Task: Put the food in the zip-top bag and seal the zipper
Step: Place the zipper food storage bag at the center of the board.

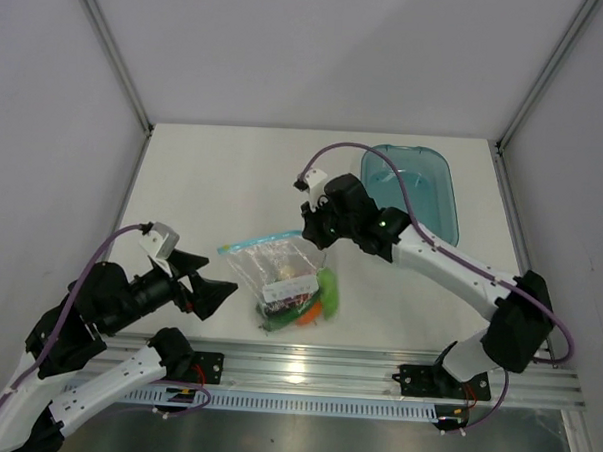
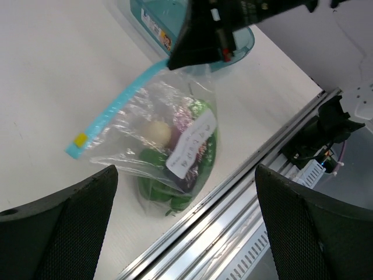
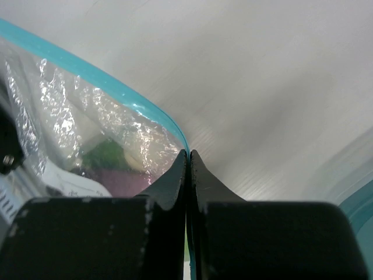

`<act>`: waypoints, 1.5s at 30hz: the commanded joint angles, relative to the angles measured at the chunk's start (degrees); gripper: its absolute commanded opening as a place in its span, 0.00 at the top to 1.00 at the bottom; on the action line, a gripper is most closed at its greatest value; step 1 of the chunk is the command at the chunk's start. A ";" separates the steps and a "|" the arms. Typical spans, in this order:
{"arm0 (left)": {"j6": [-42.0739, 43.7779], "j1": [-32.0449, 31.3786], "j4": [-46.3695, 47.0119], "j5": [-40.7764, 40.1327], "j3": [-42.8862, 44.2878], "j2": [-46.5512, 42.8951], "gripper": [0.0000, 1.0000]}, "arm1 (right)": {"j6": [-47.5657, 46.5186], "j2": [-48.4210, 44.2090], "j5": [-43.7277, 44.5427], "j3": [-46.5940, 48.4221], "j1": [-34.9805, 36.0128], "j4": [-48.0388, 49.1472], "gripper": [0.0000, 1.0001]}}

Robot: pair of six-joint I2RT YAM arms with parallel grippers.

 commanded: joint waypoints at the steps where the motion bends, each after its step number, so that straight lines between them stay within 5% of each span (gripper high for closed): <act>1: -2.50 0.32 2.70 3.57 0.33 -0.28 0.00 | 2.17 7.46 3.70 7.95 -3.23 4.61 1.00; 16: -5.67 0.32 7.71 9.56 -4.51 -1.60 0.01 | 3.76 43.68 5.28 42.50 -12.30 0.31 1.00; 38: -6.72 0.32 9.47 9.56 -7.58 -3.44 0.00 | 5.69 57.32 5.37 54.20 -15.55 1.18 1.00; 41: -7.07 0.32 9.73 9.65 -7.85 -3.44 0.01 | 6.13 58.81 5.37 55.34 -15.81 1.10 0.91; 45: -7.42 0.32 10.08 10.00 -8.29 -3.18 0.01 | 5.69 60.83 5.28 58.50 -16.16 0.48 0.67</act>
